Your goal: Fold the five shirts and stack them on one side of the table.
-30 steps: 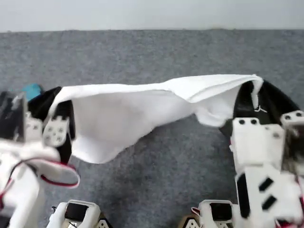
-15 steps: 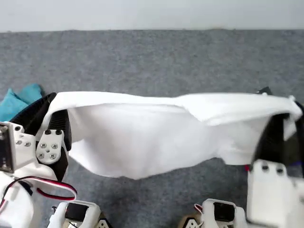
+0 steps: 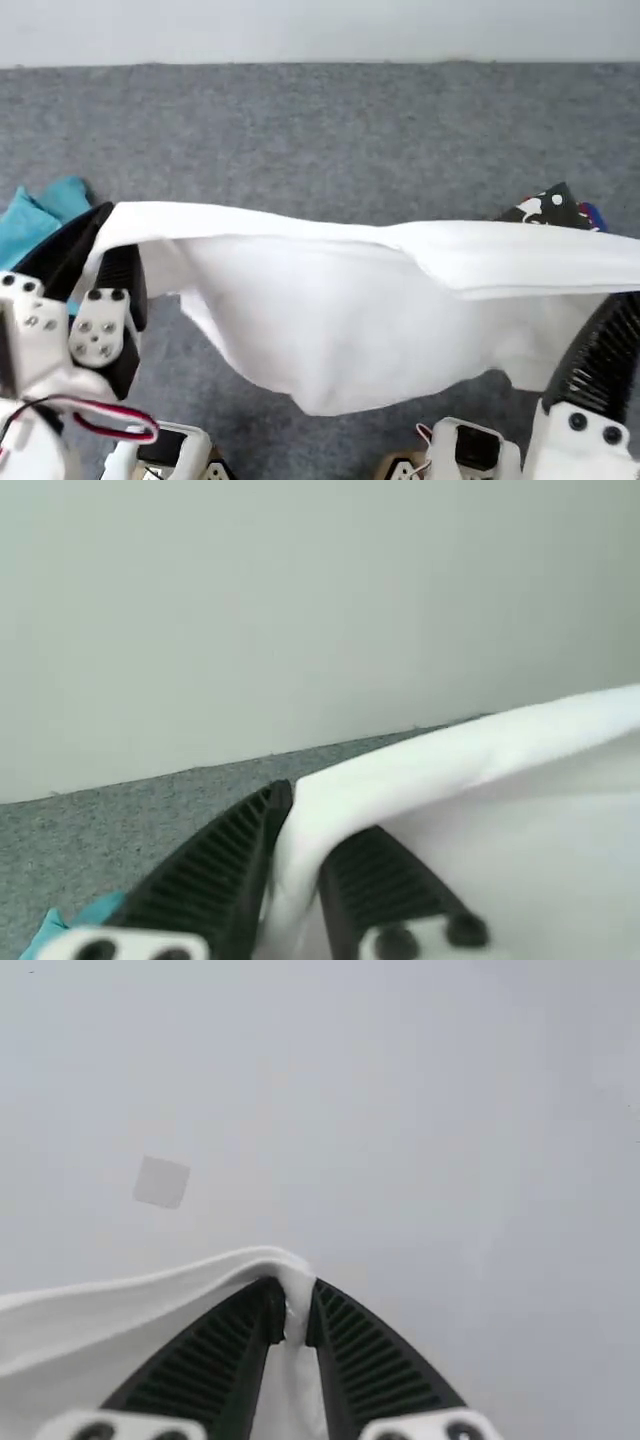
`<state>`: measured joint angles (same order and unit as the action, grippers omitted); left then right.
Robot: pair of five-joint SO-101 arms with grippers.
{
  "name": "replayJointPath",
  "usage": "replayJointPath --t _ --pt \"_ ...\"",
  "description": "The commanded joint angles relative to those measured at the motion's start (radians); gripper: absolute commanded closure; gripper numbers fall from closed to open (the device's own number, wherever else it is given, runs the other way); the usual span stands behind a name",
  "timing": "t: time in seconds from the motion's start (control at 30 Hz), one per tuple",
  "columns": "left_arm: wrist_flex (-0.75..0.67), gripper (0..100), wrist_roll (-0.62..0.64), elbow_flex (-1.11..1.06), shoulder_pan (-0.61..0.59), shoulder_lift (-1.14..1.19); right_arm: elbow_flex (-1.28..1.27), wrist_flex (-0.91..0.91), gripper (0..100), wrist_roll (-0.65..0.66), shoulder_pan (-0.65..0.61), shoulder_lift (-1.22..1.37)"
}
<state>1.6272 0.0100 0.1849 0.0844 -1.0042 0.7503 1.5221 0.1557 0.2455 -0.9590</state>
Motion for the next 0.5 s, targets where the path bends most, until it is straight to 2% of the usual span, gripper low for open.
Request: replayJointPath --t 0.0,0.27,0.37,0.47 --pt "0.005 99 -0.005 -0.001 -0.009 -0.003 -0.046 -0.012 99.0 -0.014 0.016 0.031" --pt "-0.04 99 -0.005 -0.232 -0.009 -0.003 -0.275 -0.039 98.9 -0.015 0.01 0.153" --pt "-0.115 99 -0.005 -0.321 -0.009 -0.002 -0.345 -0.084 98.9 -0.015 -0.002 0.225" --pt "-0.239 99 -0.005 -0.444 -0.009 0.002 -0.433 -0.151 98.9 -0.008 -0.068 0.315"
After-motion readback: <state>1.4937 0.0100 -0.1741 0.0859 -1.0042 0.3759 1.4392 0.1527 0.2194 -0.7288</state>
